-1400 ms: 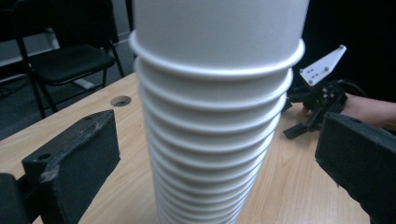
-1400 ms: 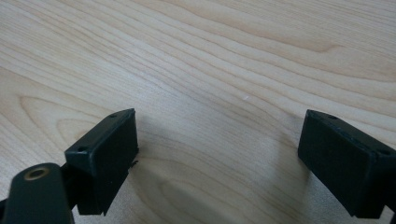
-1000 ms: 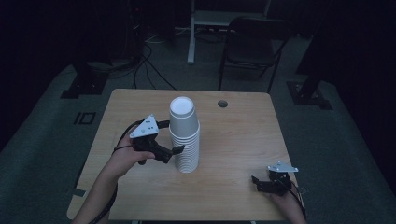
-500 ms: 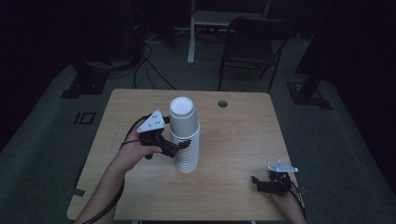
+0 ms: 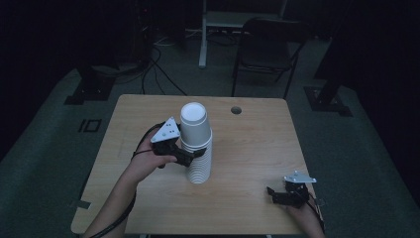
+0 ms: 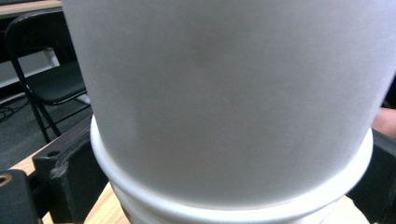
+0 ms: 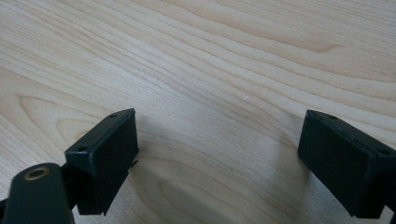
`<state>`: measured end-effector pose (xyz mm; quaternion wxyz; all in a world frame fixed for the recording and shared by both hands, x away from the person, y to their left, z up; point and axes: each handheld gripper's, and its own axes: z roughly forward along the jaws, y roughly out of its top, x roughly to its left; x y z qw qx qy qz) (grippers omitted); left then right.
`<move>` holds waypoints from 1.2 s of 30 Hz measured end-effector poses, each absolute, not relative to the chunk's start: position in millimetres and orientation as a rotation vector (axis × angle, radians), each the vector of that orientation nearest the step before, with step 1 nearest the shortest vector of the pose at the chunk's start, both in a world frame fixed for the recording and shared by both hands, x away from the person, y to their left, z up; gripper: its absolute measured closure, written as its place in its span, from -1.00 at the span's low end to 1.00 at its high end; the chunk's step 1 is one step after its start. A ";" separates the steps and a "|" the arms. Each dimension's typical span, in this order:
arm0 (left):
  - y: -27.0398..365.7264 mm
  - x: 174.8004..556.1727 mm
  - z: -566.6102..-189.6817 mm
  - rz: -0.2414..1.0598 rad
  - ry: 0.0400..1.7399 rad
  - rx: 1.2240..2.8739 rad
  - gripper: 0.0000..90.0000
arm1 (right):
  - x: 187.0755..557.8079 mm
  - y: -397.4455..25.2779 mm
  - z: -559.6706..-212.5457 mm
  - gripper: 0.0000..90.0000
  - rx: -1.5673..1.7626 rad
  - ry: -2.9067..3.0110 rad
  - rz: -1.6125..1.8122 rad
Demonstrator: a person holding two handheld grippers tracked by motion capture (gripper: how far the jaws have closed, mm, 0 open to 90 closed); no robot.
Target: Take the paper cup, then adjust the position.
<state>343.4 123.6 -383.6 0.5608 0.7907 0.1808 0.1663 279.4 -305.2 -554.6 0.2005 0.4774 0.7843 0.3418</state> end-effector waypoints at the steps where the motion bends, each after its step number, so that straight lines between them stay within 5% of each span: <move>1: 123.7 343.2 -383.4 0.393 0.427 1.864 -0.93 | 279.3 -305.2 -554.6 -0.75 1.334 2.192 0.955; 22: 122.1 343.3 -382.9 0.384 0.401 1.868 -0.92 | 283.9 -306.3 -544.2 -0.70 1.339 2.283 0.929; 36: 124.5 344.6 -384.5 0.373 0.399 1.855 -0.92 | 287.5 -302.4 -493.2 -0.61 1.283 2.171 1.156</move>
